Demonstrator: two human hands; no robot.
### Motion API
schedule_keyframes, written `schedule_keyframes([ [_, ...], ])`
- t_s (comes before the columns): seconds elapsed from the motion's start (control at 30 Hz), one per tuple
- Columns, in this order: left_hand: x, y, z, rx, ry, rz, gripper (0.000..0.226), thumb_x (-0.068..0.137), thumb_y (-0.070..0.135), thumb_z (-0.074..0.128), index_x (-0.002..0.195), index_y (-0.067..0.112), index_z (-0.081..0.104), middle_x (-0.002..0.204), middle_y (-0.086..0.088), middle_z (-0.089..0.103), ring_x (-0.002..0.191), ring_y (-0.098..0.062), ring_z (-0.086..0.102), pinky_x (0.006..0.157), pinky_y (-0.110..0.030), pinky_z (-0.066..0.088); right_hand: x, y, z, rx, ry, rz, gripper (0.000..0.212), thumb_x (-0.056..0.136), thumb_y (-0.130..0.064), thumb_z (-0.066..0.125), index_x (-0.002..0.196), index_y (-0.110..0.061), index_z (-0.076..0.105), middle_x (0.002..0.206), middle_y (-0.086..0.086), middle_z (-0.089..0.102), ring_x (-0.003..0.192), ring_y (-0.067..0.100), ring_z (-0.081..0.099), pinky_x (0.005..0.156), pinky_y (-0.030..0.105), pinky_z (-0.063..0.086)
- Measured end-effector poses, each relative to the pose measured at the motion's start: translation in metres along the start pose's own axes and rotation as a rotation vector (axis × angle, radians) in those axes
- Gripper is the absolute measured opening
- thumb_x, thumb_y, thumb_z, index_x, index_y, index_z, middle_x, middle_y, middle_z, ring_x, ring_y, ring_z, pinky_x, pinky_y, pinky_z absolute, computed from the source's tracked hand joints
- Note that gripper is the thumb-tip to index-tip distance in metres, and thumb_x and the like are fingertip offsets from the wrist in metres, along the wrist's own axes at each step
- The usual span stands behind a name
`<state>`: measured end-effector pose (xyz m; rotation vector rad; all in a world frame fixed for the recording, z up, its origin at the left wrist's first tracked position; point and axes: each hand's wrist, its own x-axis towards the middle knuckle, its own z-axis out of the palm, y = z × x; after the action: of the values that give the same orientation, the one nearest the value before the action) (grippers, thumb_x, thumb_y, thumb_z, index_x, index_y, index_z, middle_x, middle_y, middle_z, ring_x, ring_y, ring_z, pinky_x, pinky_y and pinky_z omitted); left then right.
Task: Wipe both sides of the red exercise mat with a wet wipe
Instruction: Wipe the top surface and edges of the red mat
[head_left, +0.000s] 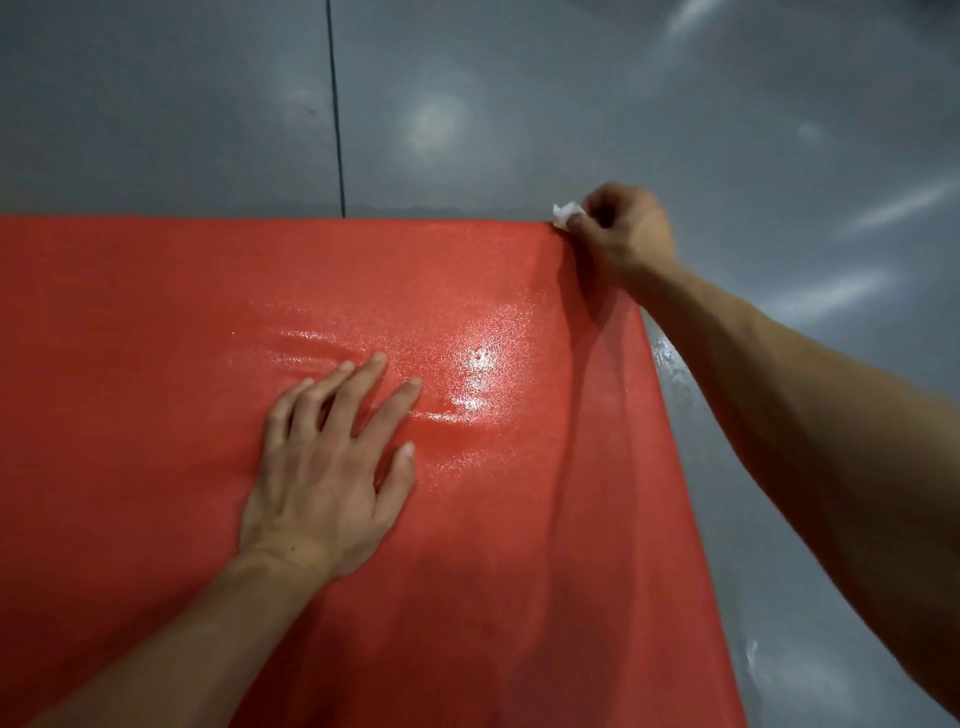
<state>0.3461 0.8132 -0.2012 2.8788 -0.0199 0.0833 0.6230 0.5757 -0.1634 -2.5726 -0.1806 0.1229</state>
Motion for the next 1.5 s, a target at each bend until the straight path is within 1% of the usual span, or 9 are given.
schedule_keyframes([
  [0.23,0.0,0.0,0.0,-0.02,0.004,-0.007,0.055,0.094,0.044,0.046,0.146,0.031,0.055,0.159,-0.004,0.042,0.143,-0.03,0.038,0.118,-0.05,0.023,-0.058,0.025,-0.037,-0.2,-0.387,-0.16,0.034,0.094,-0.041,0.069,0.078,-0.011,0.062,0.067,0.006,0.059,0.063,0.017,0.052,0.059,0.033,0.041],
  [0.43,0.0,0.0,-0.001,-0.015,0.044,0.006,0.055,0.092,0.041,0.051,0.145,0.029,0.057,0.157,-0.005,0.045,0.14,-0.031,0.041,0.116,-0.051,0.026,0.003,0.007,-0.01,-0.117,-0.098,-0.032,0.016,0.093,-0.031,0.069,0.086,-0.017,0.065,0.076,0.002,0.059,0.069,0.015,0.052,0.059,0.028,0.033],
  [0.63,0.0,0.001,0.0,-0.022,0.028,-0.007,0.055,0.092,0.042,0.05,0.145,0.03,0.056,0.158,-0.004,0.044,0.14,-0.032,0.04,0.117,-0.052,0.025,-0.044,0.036,-0.047,-0.06,-0.495,-0.004,0.033,0.088,-0.04,0.077,0.081,-0.009,0.067,0.073,0.005,0.062,0.069,0.011,0.051,0.063,0.03,0.039],
  [0.77,-0.001,0.002,-0.001,-0.02,0.036,-0.008,0.055,0.092,0.042,0.048,0.145,0.029,0.057,0.157,-0.005,0.044,0.139,-0.032,0.041,0.115,-0.052,0.026,0.003,0.026,-0.025,-0.02,-0.185,0.012,0.023,0.087,-0.03,0.074,0.09,-0.008,0.07,0.085,0.004,0.073,0.078,0.016,0.065,0.07,0.034,0.05],
  [0.83,0.0,0.001,-0.001,-0.022,0.038,-0.003,0.055,0.093,0.042,0.047,0.145,0.029,0.057,0.157,-0.005,0.044,0.139,-0.032,0.04,0.115,-0.052,0.025,0.013,0.013,-0.018,-0.081,-0.097,0.0,0.024,0.089,-0.032,0.073,0.091,-0.009,0.07,0.082,0.005,0.068,0.075,0.016,0.06,0.063,0.03,0.044],
  [1.03,0.0,0.002,0.0,-0.031,0.044,-0.008,0.055,0.092,0.042,0.049,0.144,0.029,0.058,0.157,-0.005,0.045,0.139,-0.032,0.041,0.115,-0.052,0.025,-0.049,0.024,-0.061,-0.22,-0.576,-0.017,0.028,0.089,-0.032,0.077,0.071,-0.016,0.062,0.062,-0.005,0.053,0.054,0.004,0.042,0.055,0.025,0.036],
  [1.23,0.0,0.002,-0.001,-0.023,0.039,-0.004,0.055,0.092,0.042,0.047,0.144,0.029,0.057,0.157,-0.005,0.044,0.14,-0.033,0.041,0.115,-0.052,0.025,-0.018,0.02,-0.036,-0.086,-0.171,0.04,0.018,0.092,-0.033,0.072,0.083,-0.018,0.065,0.067,-0.006,0.056,0.057,0.005,0.047,0.056,0.026,0.038],
  [1.37,0.0,0.002,-0.001,-0.037,0.026,-0.009,0.056,0.092,0.043,0.046,0.145,0.029,0.057,0.157,-0.005,0.044,0.14,-0.033,0.04,0.114,-0.052,0.024,-0.071,0.04,-0.044,-0.119,-0.298,-0.09,0.033,0.091,-0.044,0.073,0.08,-0.013,0.066,0.065,-0.003,0.056,0.057,0.008,0.044,0.055,0.028,0.036],
  [1.5,0.0,0.002,-0.001,-0.038,0.031,-0.01,0.056,0.092,0.043,0.045,0.144,0.029,0.057,0.157,-0.005,0.044,0.14,-0.033,0.04,0.114,-0.053,0.024,-0.086,0.047,-0.058,-0.112,-0.365,-0.087,0.024,0.09,-0.038,0.075,0.084,-0.015,0.071,0.07,-0.001,0.066,0.059,0.011,0.055,0.056,0.028,0.043],
])
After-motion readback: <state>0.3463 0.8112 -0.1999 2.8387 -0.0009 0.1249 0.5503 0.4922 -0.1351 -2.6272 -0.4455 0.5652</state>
